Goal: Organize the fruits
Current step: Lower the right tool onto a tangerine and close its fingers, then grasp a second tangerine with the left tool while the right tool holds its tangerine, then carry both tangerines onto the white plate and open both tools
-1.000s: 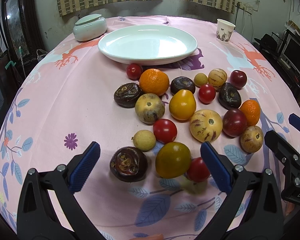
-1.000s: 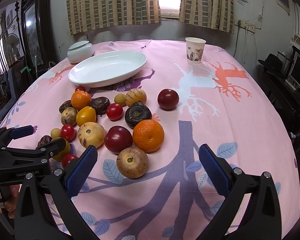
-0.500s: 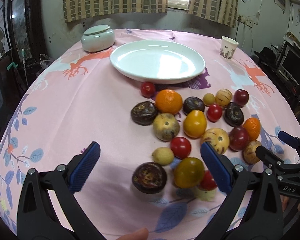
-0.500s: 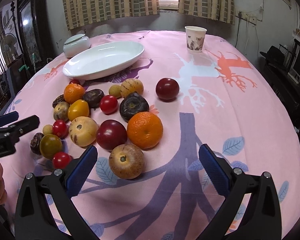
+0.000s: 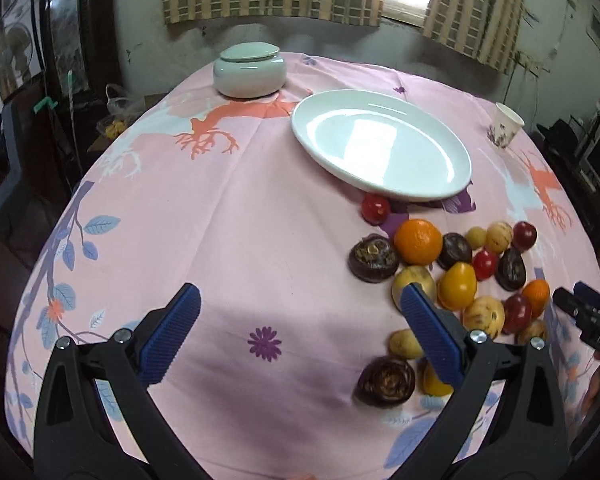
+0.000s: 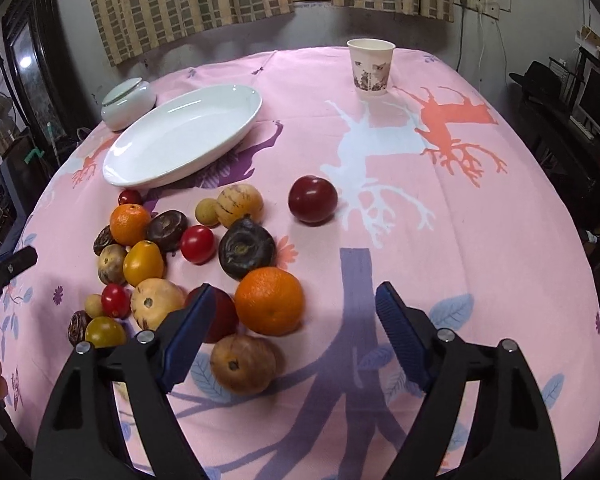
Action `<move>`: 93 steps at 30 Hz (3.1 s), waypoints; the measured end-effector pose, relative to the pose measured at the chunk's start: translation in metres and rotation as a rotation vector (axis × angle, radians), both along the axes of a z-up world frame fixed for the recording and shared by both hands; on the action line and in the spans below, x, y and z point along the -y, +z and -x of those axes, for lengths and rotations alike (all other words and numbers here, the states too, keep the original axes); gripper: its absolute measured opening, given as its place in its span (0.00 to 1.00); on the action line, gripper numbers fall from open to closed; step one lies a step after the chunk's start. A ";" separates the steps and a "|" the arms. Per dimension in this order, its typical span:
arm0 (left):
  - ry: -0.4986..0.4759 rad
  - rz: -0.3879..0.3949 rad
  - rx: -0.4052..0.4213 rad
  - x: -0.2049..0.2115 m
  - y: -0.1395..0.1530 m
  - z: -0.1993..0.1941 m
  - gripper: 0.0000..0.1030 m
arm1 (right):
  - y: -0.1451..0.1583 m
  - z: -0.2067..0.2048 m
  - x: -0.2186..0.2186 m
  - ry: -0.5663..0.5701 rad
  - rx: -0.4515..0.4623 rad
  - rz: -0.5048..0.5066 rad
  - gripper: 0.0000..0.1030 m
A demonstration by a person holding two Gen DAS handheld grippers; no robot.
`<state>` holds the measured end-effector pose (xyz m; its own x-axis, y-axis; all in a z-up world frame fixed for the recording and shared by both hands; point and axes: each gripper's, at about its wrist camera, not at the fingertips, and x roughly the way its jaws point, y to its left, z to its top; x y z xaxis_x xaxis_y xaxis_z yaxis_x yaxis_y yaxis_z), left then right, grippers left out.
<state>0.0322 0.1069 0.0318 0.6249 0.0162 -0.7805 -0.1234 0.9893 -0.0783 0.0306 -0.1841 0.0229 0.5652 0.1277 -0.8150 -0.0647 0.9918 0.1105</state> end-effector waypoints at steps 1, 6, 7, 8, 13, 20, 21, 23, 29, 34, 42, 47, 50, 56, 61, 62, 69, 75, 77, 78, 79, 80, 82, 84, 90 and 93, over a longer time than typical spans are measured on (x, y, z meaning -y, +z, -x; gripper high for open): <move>0.010 0.017 -0.009 -0.002 -0.006 -0.005 0.98 | -0.003 -0.002 -0.003 0.007 -0.007 0.005 0.80; 0.014 0.028 -0.122 -0.006 -0.047 -0.026 0.98 | -0.022 -0.004 -0.010 0.031 -0.043 0.077 0.67; 0.013 0.056 -0.127 -0.009 -0.047 -0.026 0.98 | -0.023 -0.003 -0.009 0.043 -0.034 0.070 0.67; 0.006 0.083 -0.122 -0.010 -0.047 -0.025 0.98 | -0.024 -0.003 -0.008 0.050 -0.032 0.066 0.67; -0.034 0.044 -0.115 0.001 -0.047 -0.022 0.98 | -0.030 -0.014 -0.012 0.076 -0.048 0.038 0.67; -0.060 0.032 -0.146 0.008 -0.055 -0.025 0.98 | -0.043 -0.032 -0.006 0.100 -0.142 -0.125 0.36; -0.057 0.032 -0.146 0.007 -0.055 -0.025 0.98 | -0.042 -0.031 -0.010 0.110 -0.130 -0.106 0.36; -0.055 0.036 -0.145 0.006 -0.055 -0.024 0.98 | -0.039 -0.024 -0.021 0.134 -0.086 -0.025 0.36; -0.080 -0.040 -0.021 0.019 -0.044 -0.020 0.98 | -0.025 -0.012 -0.015 0.125 -0.007 0.022 0.36; -0.162 -0.073 0.034 0.044 -0.025 -0.018 0.98 | -0.017 -0.006 -0.009 0.128 0.027 0.015 0.36; -0.364 -0.088 0.007 0.100 -0.022 -0.055 0.98 | -0.008 0.000 -0.003 0.138 0.044 -0.022 0.36; -0.387 -0.032 -0.046 0.102 -0.034 -0.070 0.73 | -0.008 -0.002 0.003 0.129 0.035 -0.039 0.36; -0.376 -0.016 -0.054 0.099 -0.036 -0.076 0.58 | -0.008 -0.001 0.001 0.144 0.034 -0.042 0.36; -0.354 0.021 -0.056 0.087 -0.034 -0.083 0.39 | -0.007 0.002 -0.002 0.156 0.037 -0.034 0.36; -0.336 0.026 -0.072 0.086 -0.037 -0.085 0.47 | -0.007 0.003 -0.005 0.168 0.035 -0.032 0.37; -0.338 0.009 -0.090 0.092 -0.042 -0.087 0.52 | -0.008 0.002 -0.005 0.167 0.033 -0.032 0.37; -0.309 0.018 -0.078 0.092 -0.050 -0.097 0.57 | -0.009 0.002 -0.005 0.171 0.031 -0.022 0.37; -0.329 -0.062 -0.110 0.101 -0.056 -0.092 0.46 | -0.009 0.002 -0.005 0.165 0.028 -0.013 0.37; -0.327 -0.052 -0.113 0.101 -0.056 -0.093 0.47 | -0.011 0.002 -0.007 0.172 0.024 -0.009 0.37; -0.321 -0.040 -0.116 0.099 -0.057 -0.096 0.48 | -0.011 0.002 -0.008 0.177 0.021 -0.007 0.37; -0.311 -0.026 -0.119 0.097 -0.058 -0.099 0.48 | -0.012 0.002 -0.009 0.179 0.018 -0.005 0.37; -0.300 -0.010 -0.122 0.095 -0.059 -0.101 0.48 | -0.014 0.001 -0.009 0.179 0.015 -0.002 0.37; -0.294 -0.007 -0.120 0.096 -0.060 -0.102 0.47 | -0.016 -0.001 -0.007 0.171 0.006 0.006 0.37; -0.283 -0.009 -0.123 0.096 -0.060 -0.100 0.46 | -0.018 -0.002 -0.005 0.162 0.002 0.011 0.37; -0.276 0.050 -0.093 0.089 -0.035 -0.088 0.45 | -0.018 -0.004 0.000 0.152 0.008 -0.019 0.37; -0.296 0.053 -0.042 0.085 -0.016 -0.076 0.45 | -0.010 -0.003 0.006 0.131 0.049 -0.054 0.37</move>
